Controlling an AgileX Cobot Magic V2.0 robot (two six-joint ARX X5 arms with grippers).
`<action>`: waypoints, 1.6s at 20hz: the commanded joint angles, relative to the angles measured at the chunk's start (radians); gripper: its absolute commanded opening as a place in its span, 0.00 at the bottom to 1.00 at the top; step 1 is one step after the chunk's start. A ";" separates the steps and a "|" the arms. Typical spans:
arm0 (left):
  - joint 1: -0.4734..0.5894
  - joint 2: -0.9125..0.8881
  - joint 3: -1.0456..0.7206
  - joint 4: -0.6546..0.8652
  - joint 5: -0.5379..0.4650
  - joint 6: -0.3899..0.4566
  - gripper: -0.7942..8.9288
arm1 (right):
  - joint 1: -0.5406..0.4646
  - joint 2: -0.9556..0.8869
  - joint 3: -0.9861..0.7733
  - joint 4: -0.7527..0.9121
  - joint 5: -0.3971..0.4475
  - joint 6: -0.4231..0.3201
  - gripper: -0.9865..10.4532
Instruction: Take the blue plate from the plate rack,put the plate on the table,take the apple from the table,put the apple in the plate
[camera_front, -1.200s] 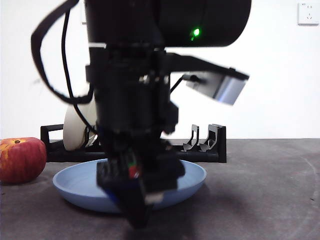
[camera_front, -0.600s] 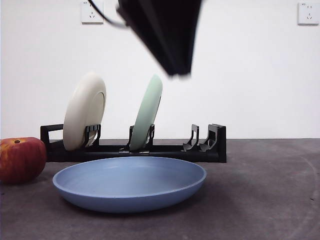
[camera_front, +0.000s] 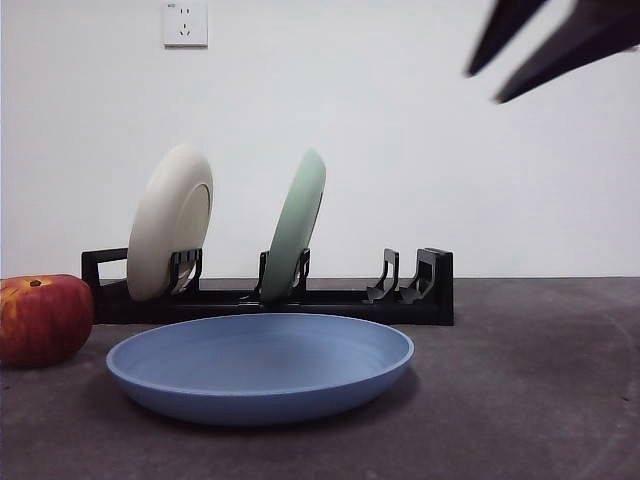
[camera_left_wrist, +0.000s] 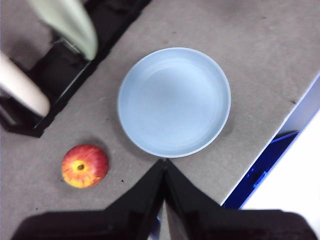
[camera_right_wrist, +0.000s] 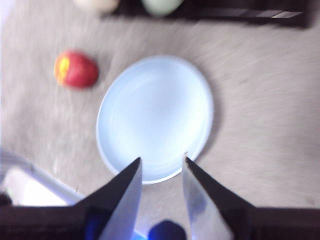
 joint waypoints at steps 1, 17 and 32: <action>-0.002 -0.059 0.003 0.007 -0.004 -0.042 0.07 | 0.111 0.114 0.084 0.016 0.055 0.013 0.21; -0.002 -0.447 0.003 0.006 -0.058 -0.097 0.07 | 0.387 0.745 0.685 0.017 0.122 -0.134 0.65; -0.002 -0.509 -0.001 0.006 -0.106 -0.062 0.07 | 0.432 1.190 1.056 0.031 0.233 -0.210 0.89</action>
